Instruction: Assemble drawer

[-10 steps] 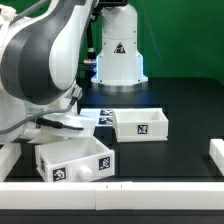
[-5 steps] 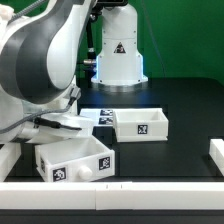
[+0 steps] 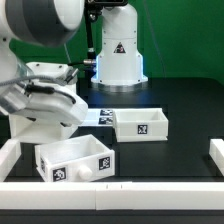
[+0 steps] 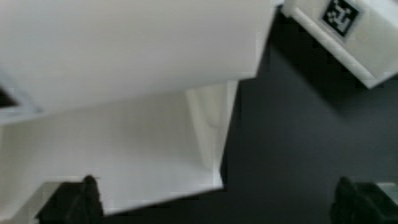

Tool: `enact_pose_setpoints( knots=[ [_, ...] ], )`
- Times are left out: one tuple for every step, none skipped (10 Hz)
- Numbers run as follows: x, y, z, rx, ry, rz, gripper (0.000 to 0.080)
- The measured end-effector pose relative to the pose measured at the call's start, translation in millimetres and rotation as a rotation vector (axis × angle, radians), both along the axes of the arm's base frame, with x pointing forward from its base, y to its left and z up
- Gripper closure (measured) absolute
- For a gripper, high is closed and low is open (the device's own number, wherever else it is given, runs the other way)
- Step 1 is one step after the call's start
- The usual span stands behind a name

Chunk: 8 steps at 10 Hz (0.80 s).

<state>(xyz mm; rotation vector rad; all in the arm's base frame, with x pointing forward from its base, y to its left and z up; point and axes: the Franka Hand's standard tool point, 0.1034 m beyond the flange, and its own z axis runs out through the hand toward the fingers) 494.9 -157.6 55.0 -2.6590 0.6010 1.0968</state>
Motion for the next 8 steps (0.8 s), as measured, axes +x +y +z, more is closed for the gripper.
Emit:
enact_pose_setpoints(
  knots=[
    [10.3, -2.6, 6.2, -0.03, -0.088, 0.007, 0.0151],
    [13.5, -1.0, 17.3, -0.05, -0.152, 0.009, 0.0151],
    [14.1, 2.4, 32.1, -0.067, -0.211, 0.013, 0.0151],
    [12.2, 6.2, 44.1, -0.102, -0.298, 0.023, 0.0151],
    [7.5, 9.9, 55.3, -0.113, -0.361, 0.022, 0.0151],
    [10.9, 9.2, 76.1, -0.121, -0.429, 0.022, 0.0151],
    [22.2, 4.8, 95.7, -0.158, -0.53, 0.013, 0.0151],
    [17.1, 7.8, 94.8, -0.195, -0.601, 0.002, 0.0151]
  ],
)
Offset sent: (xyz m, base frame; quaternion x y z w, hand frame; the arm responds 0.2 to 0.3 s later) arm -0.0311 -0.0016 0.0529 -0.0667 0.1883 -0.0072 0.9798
